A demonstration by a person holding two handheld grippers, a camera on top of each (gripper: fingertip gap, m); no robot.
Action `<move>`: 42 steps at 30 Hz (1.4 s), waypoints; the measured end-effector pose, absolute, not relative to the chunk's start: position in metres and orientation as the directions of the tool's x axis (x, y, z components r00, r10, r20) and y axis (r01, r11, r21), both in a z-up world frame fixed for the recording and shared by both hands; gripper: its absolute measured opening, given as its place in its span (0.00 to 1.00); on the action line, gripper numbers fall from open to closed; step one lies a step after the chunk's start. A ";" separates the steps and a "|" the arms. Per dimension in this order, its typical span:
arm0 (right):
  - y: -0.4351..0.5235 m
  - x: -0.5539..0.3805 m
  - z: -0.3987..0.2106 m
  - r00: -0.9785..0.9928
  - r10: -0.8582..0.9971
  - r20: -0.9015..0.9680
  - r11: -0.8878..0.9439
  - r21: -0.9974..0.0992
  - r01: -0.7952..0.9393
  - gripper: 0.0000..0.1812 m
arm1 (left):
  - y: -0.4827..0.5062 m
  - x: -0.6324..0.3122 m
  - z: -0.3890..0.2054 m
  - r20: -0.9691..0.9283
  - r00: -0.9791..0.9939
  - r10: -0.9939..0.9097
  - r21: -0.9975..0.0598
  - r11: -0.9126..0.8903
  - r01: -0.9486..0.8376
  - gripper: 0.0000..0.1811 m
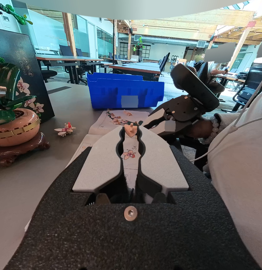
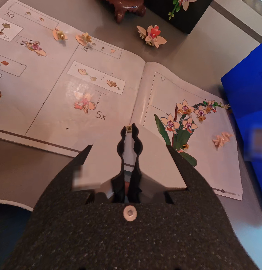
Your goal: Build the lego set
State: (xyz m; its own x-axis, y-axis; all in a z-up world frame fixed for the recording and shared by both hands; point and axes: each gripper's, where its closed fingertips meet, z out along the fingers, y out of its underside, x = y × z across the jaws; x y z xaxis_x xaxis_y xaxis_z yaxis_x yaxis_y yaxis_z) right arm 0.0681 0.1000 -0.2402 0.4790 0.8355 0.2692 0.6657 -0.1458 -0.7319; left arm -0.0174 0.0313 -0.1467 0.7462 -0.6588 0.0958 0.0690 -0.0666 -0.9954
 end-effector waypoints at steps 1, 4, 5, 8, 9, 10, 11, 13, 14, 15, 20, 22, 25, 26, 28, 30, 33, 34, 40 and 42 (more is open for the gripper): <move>0.100 0.068 -0.240 0.480 0.836 0.266 -0.148 -0.733 0.664 0.04 | 0.031 -0.017 -0.147 0.096 0.746 -0.659 -0.995 -0.067 0.069 0.08; 0.101 0.070 -0.240 0.485 0.838 0.251 -0.156 -0.740 0.654 0.04 | 0.031 -0.018 -0.146 0.098 0.746 -0.658 -0.995 -0.066 0.073 0.08; 0.102 0.070 -0.240 0.487 0.840 0.239 -0.163 -0.744 0.647 0.04 | 0.031 -0.018 -0.146 0.098 0.746 -0.658 -0.995 -0.065 0.074 0.08; 0.101 0.070 -0.238 0.482 0.861 0.163 -0.193 -0.773 0.605 0.04 | 0.031 -0.018 -0.146 0.099 0.746 -0.659 -0.995 -0.063 0.076 0.08; 0.100 0.069 -0.235 0.474 0.871 0.125 -0.202 -0.790 0.578 0.04 | 0.031 -0.018 -0.146 0.100 0.745 -0.659 -0.995 -0.063 0.078 0.08; 0.097 0.065 -0.231 0.446 0.892 0.070 -0.208 -0.814 0.543 0.04 | 0.031 -0.018 -0.145 0.103 0.744 -0.660 -0.995 -0.062 0.082 0.08; 0.095 0.062 -0.225 0.425 0.905 0.012 -0.224 -0.836 0.501 0.04 | 0.030 -0.019 -0.145 0.106 0.741 -0.663 -0.994 -0.061 0.088 0.08; 0.083 0.050 -0.208 0.284 0.948 -0.142 -0.254 -0.877 0.408 0.04 | 0.029 -0.020 -0.143 0.120 0.727 -0.676 -0.992 -0.057 0.112 0.08; 0.077 0.043 -0.194 0.193 0.954 -0.229 -0.284 -0.896 0.340 0.04 | 0.027 -0.020 -0.141 0.130 0.717 -0.685 -0.990 -0.053 0.129 0.08; 0.068 0.036 -0.175 0.066 0.950 -0.304 -0.311 -0.913 0.264 0.04 | 0.026 -0.021 -0.139 0.140 0.702 -0.698 -0.988 -0.049 0.149 0.08; 0.043 0.015 -0.120 -0.401 0.821 -0.406 -0.377 -0.913 0.154 0.01 | 0.016 -0.024 -0.121 0.220 0.606 -0.765 -0.954 -0.039 0.297 0.08; 0.038 0.004 -0.136 -0.442 0.819 -0.367 -0.279 -0.927 0.252 0.01 | 0.018 -0.028 -0.123 0.237 0.613 -0.754 -0.952 -0.054 0.302 0.08; 0.037 -0.004 -0.155 -0.482 0.810 -0.333 -0.191 -0.928 0.320 0.01 | 0.022 -0.026 -0.134 0.195 0.654 -0.731 -0.974 -0.068 0.214 0.08; 0.036 -0.006 -0.154 -0.499 0.799 -0.336 -0.193 -0.929 0.316 0.01 | 0.023 -0.024 -0.136 0.186 0.661 -0.727 -0.979 -0.076 0.191 0.08; 0.032 -0.007 -0.149 -0.543 0.775 -0.325 -0.191 -0.938 0.289 0.01 | 0.024 -0.019 -0.139 0.179 0.653 -0.736 -0.982 -0.092 0.166 0.08; 0.026 -0.007 -0.142 -0.597 0.742 -0.305 -0.178 -0.948 0.262 0.01 | 0.021 -0.013 -0.139 0.180 0.623 -0.761 -0.982 -0.099 0.163 0.08; 0.015 -0.004 -0.127 -0.692 0.671 -0.266 -0.154 -0.963 0.221 0.01 | 0.013 -0.006 -0.134 0.209 0.537 -0.817 -0.972 -0.115 0.203 0.08; 0.011 -0.004 -0.122 -0.722 0.641 -0.260 -0.150 -0.965 0.214 0.01 | 0.010 -0.005 -0.131 0.218 0.513 -0.830 -0.968 -0.117 0.223 0.08; -0.010 -0.006 -0.113 -0.842 0.476 -0.252 -0.096 -0.967 0.235 0.01 | -0.005 -0.003 -0.117 0.250 0.391 -0.886 -0.941 -0.127 0.314 0.08; -0.015 -0.008 -0.108 -0.862 0.434 -0.263 -0.118 -0.965 0.236 0.01 | -0.006 -0.002 -0.118 0.249 0.386 -0.889 -0.943 -0.132 0.305 0.08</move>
